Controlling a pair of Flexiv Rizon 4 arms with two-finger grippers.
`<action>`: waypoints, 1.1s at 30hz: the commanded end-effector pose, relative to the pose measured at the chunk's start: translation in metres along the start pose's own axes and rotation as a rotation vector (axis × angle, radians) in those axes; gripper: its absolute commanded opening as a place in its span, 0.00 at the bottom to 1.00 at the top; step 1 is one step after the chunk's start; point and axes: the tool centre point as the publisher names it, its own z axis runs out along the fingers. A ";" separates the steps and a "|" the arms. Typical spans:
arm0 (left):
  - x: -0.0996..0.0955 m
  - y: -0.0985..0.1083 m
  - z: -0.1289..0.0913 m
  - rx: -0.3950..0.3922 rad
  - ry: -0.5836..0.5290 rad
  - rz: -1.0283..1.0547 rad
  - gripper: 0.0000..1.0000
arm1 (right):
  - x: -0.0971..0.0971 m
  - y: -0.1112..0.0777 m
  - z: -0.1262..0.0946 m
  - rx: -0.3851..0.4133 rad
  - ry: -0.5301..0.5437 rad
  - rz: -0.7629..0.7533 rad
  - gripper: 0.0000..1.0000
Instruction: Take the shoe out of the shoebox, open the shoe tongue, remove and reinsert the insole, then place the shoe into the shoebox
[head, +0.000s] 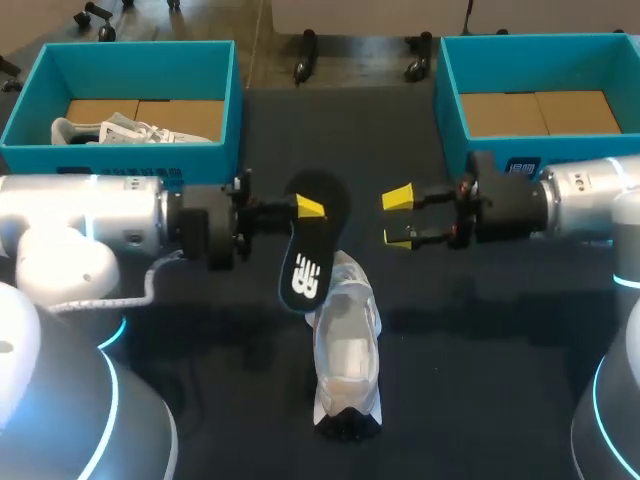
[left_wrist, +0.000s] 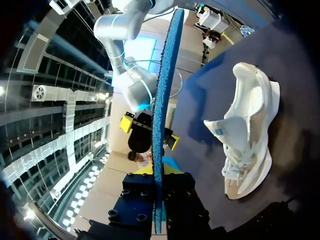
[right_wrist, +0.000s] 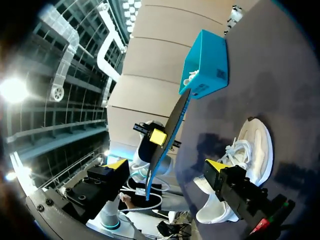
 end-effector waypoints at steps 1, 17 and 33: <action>0.004 -0.022 -0.021 -0.005 0.026 -0.011 0.00 | 0.001 -0.002 0.000 -0.001 -0.005 0.000 1.00; 0.035 -0.054 -0.029 0.106 0.111 -0.202 0.00 | 0.000 0.013 -0.046 0.516 -0.282 -0.128 1.00; 0.020 -0.113 -0.020 0.227 0.254 -0.226 0.00 | -0.013 -0.011 -0.059 0.822 -0.434 -0.380 1.00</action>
